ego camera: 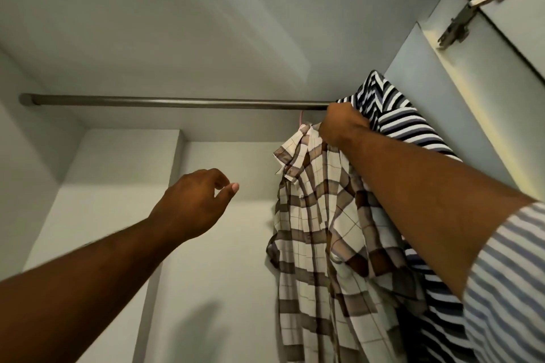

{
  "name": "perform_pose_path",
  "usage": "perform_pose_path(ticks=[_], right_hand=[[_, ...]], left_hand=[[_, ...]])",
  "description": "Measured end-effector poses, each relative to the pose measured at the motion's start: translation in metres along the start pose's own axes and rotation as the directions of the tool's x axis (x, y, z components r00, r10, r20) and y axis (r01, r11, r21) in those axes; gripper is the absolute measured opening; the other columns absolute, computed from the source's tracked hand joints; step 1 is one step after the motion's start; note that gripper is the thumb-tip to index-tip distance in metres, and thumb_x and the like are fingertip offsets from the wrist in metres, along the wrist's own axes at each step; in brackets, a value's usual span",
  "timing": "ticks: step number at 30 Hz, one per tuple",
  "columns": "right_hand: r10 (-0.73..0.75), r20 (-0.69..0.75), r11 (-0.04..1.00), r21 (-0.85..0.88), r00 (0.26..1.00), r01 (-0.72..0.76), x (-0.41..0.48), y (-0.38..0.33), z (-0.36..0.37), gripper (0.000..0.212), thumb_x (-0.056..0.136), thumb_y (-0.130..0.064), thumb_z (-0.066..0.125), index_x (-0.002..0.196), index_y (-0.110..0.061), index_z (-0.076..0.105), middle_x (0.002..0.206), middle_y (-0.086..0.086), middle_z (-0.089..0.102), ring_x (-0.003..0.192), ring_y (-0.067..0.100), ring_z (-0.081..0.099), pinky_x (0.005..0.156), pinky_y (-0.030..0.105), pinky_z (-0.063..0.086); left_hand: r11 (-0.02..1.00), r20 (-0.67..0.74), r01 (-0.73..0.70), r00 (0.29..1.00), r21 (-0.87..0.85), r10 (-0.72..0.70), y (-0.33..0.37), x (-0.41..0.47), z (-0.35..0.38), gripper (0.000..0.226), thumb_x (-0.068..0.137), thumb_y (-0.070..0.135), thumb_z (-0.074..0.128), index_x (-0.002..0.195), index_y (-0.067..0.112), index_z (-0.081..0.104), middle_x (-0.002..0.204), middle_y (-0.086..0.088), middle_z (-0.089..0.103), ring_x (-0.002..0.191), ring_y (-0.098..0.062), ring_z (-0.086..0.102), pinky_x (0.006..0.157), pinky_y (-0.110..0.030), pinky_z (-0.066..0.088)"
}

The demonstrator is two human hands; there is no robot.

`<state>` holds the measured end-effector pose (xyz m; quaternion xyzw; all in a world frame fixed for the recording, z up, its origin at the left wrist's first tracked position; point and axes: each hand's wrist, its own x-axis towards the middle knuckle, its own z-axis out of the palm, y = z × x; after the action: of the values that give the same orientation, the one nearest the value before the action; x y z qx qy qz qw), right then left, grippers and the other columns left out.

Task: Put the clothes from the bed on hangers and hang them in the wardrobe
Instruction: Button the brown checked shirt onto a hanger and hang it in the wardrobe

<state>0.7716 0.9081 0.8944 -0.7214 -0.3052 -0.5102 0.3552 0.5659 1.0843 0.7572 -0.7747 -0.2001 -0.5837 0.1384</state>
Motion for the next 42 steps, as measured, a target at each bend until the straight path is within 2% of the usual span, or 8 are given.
perform_pose_path(ticks=[9, 18, 27, 29, 31, 35, 39, 42], right_hand=[[0.023, -0.104, 0.998, -0.053, 0.994, -0.028, 0.001, -0.013, -0.009, 0.028, 0.096, -0.013, 0.053, 0.121, -0.007, 0.064, 0.124, 0.015, 0.065, 0.113, 0.035, 0.064, 0.088, 0.04, 0.054], [0.049, -0.077, 0.992, -0.115, 0.996, -0.058, -0.017, -0.02, -0.023, 0.025, 0.097, -0.023, 0.061, 0.119, -0.01, 0.064, 0.119, 0.013, 0.067, 0.105, 0.031, 0.065, 0.076, 0.035, 0.049], [0.011, -0.104, 0.983, -0.181, 0.994, -0.03, -0.041, -0.034, -0.045, 0.02, 0.099, -0.028, 0.059, 0.111, -0.012, 0.064, 0.09, 0.005, 0.055, 0.083, 0.024, 0.055, 0.07, 0.036, 0.043], [-0.025, -0.127, 0.976, -0.218, 0.992, -0.003, -0.05, -0.04, -0.047, 0.023, 0.099, -0.027, 0.056, 0.115, -0.011, 0.062, 0.093, 0.007, 0.056, 0.086, 0.025, 0.055, 0.074, 0.038, 0.045], [-0.096, -0.136, 0.949, -0.311, 0.986, 0.049, -0.058, -0.044, -0.044, 0.032, 0.097, -0.027, 0.052, 0.124, -0.01, 0.057, 0.111, 0.011, 0.059, 0.105, 0.029, 0.056, 0.093, 0.048, 0.045], [-0.262, -0.155, 0.87, -0.465, 0.952, 0.164, -0.077, -0.056, -0.035, 0.043, 0.094, -0.027, 0.05, 0.135, -0.015, 0.052, 0.135, 0.011, 0.053, 0.128, 0.031, 0.045, 0.112, 0.064, 0.026], [-0.32, -0.151, 0.902, -0.351, 0.935, 0.251, -0.103, -0.076, -0.032, 0.041, 0.096, -0.034, 0.05, 0.134, -0.018, 0.054, 0.138, 0.007, 0.052, 0.132, 0.027, 0.042, 0.116, 0.062, 0.019], [-0.311, -0.184, 0.95, -0.064, 0.932, 0.305, -0.127, -0.095, -0.027, 0.039, 0.099, -0.033, 0.047, 0.134, -0.021, 0.057, 0.14, 0.003, 0.054, 0.133, 0.022, 0.044, 0.116, 0.054, 0.022]], left_hand=[[0.999, 0.054, 0.02, 0.998, -0.04, -0.018, -0.014, -0.002, 0.019, 0.04, 0.099, 0.058, 0.044, 0.117, 0.029, 0.064, 0.118, 0.011, 0.064, 0.104, -0.012, 0.06, 0.093, -0.039, 0.051], [0.997, 0.077, -0.008, 0.997, -0.081, 0.014, -0.024, -0.006, 0.011, 0.042, 0.099, 0.059, 0.043, 0.12, 0.028, 0.063, 0.122, 0.01, 0.064, 0.109, -0.014, 0.06, 0.094, -0.04, 0.052], [0.992, 0.076, -0.044, 0.996, -0.12, 0.054, -0.033, -0.015, -0.008, 0.041, 0.098, 0.06, 0.044, 0.118, 0.029, 0.064, 0.12, 0.012, 0.064, 0.106, -0.013, 0.06, 0.093, -0.04, 0.052], [0.991, 0.071, -0.044, 0.996, -0.123, 0.053, -0.039, -0.019, -0.013, 0.043, 0.098, 0.06, 0.043, 0.12, 0.028, 0.063, 0.122, 0.01, 0.064, 0.108, -0.015, 0.06, 0.094, -0.041, 0.051], [0.991, 0.057, -0.054, 0.996, -0.123, 0.062, -0.042, -0.022, -0.016, 0.044, 0.099, 0.058, 0.044, 0.123, 0.026, 0.062, 0.125, 0.007, 0.064, 0.111, -0.016, 0.06, 0.095, -0.043, 0.051], [0.988, -0.003, -0.063, 0.998, -0.138, 0.063, -0.047, -0.031, -0.025, 0.043, 0.1, 0.052, 0.046, 0.131, 0.023, 0.058, 0.134, 0.004, 0.06, 0.119, -0.019, 0.057, 0.099, -0.045, 0.048], [0.993, -0.054, -0.069, 0.996, -0.093, 0.064, -0.055, -0.038, -0.037, 0.045, 0.101, 0.048, 0.048, 0.137, 0.023, 0.052, 0.141, 0.002, 0.054, 0.13, -0.022, 0.05, 0.102, -0.046, 0.046], [0.994, -0.099, -0.092, 0.991, -0.053, 0.086, -0.065, -0.044, -0.048, 0.044, 0.101, 0.044, 0.05, 0.138, 0.021, 0.05, 0.142, -0.001, 0.052, 0.129, -0.025, 0.05, 0.098, -0.047, 0.046]])
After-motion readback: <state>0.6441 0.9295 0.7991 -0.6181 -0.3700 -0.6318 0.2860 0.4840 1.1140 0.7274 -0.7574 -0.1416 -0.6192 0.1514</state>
